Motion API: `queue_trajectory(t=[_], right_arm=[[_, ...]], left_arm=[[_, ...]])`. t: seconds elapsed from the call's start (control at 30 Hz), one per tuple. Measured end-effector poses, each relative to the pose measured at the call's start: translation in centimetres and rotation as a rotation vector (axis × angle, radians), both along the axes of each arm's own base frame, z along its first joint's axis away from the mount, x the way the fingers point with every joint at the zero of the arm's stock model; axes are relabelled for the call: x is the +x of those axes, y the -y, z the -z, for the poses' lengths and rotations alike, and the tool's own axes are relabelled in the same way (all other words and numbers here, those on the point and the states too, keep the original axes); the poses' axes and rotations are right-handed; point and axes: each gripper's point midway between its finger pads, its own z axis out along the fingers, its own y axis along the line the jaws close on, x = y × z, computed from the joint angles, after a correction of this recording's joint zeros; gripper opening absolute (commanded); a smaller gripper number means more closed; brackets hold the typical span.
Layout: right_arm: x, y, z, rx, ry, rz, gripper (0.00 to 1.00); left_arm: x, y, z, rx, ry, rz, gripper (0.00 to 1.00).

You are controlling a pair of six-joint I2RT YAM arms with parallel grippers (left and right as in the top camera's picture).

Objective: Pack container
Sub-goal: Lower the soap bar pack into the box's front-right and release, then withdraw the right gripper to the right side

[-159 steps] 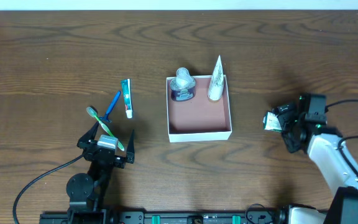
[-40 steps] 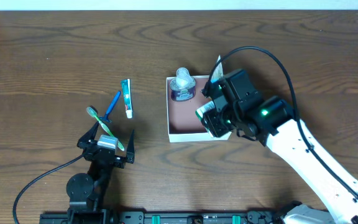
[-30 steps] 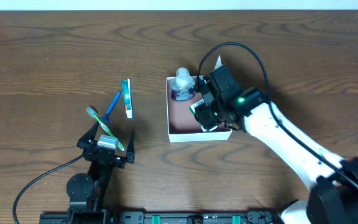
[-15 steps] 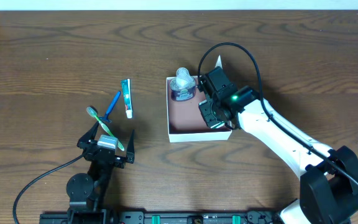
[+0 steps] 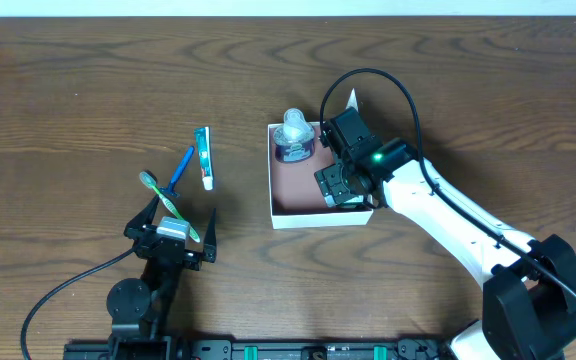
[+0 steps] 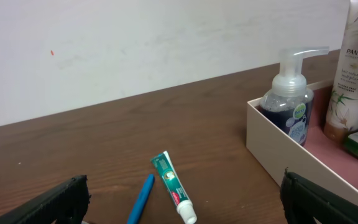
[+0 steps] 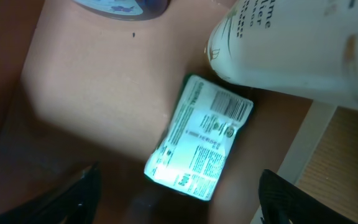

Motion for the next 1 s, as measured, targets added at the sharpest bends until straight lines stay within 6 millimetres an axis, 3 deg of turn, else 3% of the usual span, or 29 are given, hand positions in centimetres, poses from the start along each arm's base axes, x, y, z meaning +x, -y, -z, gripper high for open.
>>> queue_trajectory(t=[0.17, 0.27, 0.43, 0.53, 0.63, 0.73, 0.9, 1.0], right_arm=[[-1.7, -0.8, 0.0, 0.017, -0.059, -0.041, 0.83], [-3.1, -2.0, -1.5, 0.032, -0.077, -0.097, 0.84], [-5.2, -4.9, -8.2, 0.107, 0.022, -0.218, 0.86], [-5.9, -4.5, -13.1, 0.156, 0.126, -0.214, 0.82], [-5.5, -1.2, -17.2, 0.186, 0.241, -0.084, 0.82], [-4.5, 3.8, -19.4, 0.185, 0.309, 0.114, 0.87], [-2.7, 14.0, -20.1, 0.133, 0.349, 0.513, 0.99], [-2.2, 18.4, -19.7, 0.113, 0.343, 0.677, 0.99]], left_arm=[[0.0, 0.0, 0.0, 0.0, 0.0, 0.0, 0.98], [0.0, 0.0, 0.0, 0.0, 0.0, 0.0, 0.98], [0.0, 0.0, 0.0, 0.0, 0.0, 0.0, 0.98], [0.0, 0.0, 0.0, 0.0, 0.0, 0.0, 0.98], [0.0, 0.0, 0.0, 0.0, 0.0, 0.0, 0.98], [0.0, 0.0, 0.0, 0.0, 0.0, 0.0, 0.98], [0.0, 0.0, 0.0, 0.0, 0.0, 0.0, 0.98], [0.0, 0.0, 0.0, 0.0, 0.0, 0.0, 0.98]])
